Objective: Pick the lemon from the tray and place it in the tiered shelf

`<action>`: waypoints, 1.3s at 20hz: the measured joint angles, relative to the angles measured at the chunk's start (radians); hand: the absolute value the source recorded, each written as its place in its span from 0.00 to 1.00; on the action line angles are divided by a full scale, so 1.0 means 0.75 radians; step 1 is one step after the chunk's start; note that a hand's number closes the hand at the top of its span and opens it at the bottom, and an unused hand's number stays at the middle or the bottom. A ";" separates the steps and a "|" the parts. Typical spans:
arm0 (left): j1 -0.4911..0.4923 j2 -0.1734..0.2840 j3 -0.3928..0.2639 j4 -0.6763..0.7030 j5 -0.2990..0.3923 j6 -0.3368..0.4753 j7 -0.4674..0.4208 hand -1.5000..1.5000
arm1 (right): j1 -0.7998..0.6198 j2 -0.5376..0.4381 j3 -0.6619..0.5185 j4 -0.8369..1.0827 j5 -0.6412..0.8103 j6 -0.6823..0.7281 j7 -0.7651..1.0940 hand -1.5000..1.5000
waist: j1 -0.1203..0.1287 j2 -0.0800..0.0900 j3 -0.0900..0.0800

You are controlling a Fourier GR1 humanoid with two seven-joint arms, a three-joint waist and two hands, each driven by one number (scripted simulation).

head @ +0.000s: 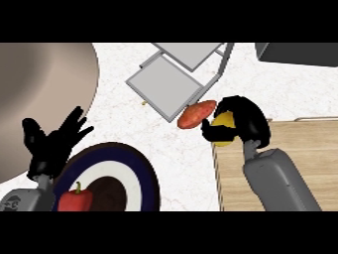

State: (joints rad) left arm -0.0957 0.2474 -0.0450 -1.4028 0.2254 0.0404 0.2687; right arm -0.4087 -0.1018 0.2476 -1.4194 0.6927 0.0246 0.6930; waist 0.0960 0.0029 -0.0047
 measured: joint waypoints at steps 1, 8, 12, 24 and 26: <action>-0.005 0.001 -0.005 0.002 0.001 -0.006 0.004 0.50 | -0.046 0.029 0.017 0.002 0.034 -0.041 0.064 1.00 | 0.013 -0.001 -0.001; -0.034 -0.012 -0.038 0.026 -0.009 -0.017 0.031 0.50 | -0.410 0.113 0.126 0.034 0.314 -0.237 0.455 1.00 | 0.051 -0.014 -0.007; -0.043 -0.016 -0.050 0.035 -0.020 -0.014 0.036 0.50 | -0.620 0.119 0.141 0.091 0.454 -0.245 0.559 1.00 | 0.059 -0.020 -0.008; -0.040 -0.009 -0.044 0.034 -0.037 0.006 0.051 0.50 | -1.159 0.124 0.002 0.350 0.662 -0.172 0.728 1.00 | 0.043 -0.015 0.001; -0.038 -0.006 -0.043 0.029 -0.039 0.008 0.057 0.50 | -1.245 0.122 -0.039 0.406 0.691 -0.163 0.730 1.00 | 0.039 -0.014 0.001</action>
State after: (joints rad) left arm -0.1239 0.2427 -0.0772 -1.3813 0.1960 0.0464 0.3112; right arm -1.3424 -0.0100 0.2186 -1.1148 1.2107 -0.0975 1.2406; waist 0.1254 -0.0075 -0.0037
